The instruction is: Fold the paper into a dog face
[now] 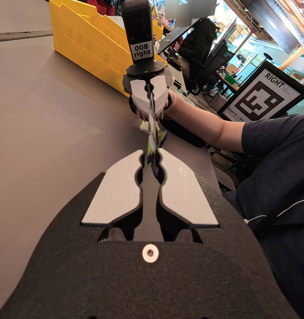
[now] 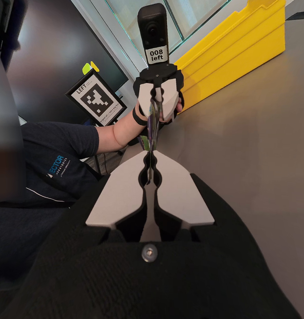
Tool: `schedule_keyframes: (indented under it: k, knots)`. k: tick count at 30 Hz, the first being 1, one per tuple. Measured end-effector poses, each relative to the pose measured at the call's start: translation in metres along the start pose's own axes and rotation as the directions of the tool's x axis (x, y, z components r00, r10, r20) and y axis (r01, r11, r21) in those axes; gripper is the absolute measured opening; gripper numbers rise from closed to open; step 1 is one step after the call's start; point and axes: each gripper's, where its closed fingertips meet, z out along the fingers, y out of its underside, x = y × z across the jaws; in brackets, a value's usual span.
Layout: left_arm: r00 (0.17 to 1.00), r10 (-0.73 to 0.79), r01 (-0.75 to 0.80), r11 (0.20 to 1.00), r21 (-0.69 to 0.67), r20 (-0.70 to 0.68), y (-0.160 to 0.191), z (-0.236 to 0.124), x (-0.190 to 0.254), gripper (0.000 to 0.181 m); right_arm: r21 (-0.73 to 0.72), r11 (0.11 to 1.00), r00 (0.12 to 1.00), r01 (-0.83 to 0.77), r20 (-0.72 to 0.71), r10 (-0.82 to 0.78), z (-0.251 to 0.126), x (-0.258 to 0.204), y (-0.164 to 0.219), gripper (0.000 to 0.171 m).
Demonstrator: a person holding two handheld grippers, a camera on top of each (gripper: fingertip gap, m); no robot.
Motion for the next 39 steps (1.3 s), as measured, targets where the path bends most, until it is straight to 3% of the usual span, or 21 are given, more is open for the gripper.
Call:
schedule_keyframes:
  k: [2, 6, 9, 12, 39]
  knots:
    - [1.000, 0.002, -0.002, 1.000, 0.007, 0.007, -0.002, 0.000, 0.000, 0.020, 0.013, 1.000, 1.000, 0.002, 0.000, -0.002, -0.002, 0.000, -0.002, 0.001]
    - [1.000, 0.006, -0.006, 1.000, 0.013, 0.003, -0.002, 0.001, 0.000, 0.020, 0.037, 0.999, 1.000, 0.003, 0.011, -0.003, -0.005, -0.002, -0.006, 0.001]
    - [1.000, -0.001, 0.001, 1.000, 0.016, -0.018, 0.000, 0.004, 0.002, 0.017, 0.044, 0.999, 1.000, 0.005, 0.022, -0.006, -0.005, -0.004, -0.007, 0.001]
    - [0.999, 0.010, -0.009, 1.000, 0.012, -0.042, 0.002, 0.006, 0.006, 0.000, 0.041, 0.999, 1.000, 0.003, 0.025, -0.004, -0.005, -0.004, -0.007, 0.001]
    - [1.000, 0.012, -0.011, 0.997, 0.071, -0.010, -0.008, 0.005, 0.009, 0.000, 0.098, 0.994, 0.998, 0.043, 0.044, -0.048, -0.006, -0.012, -0.015, 0.001]
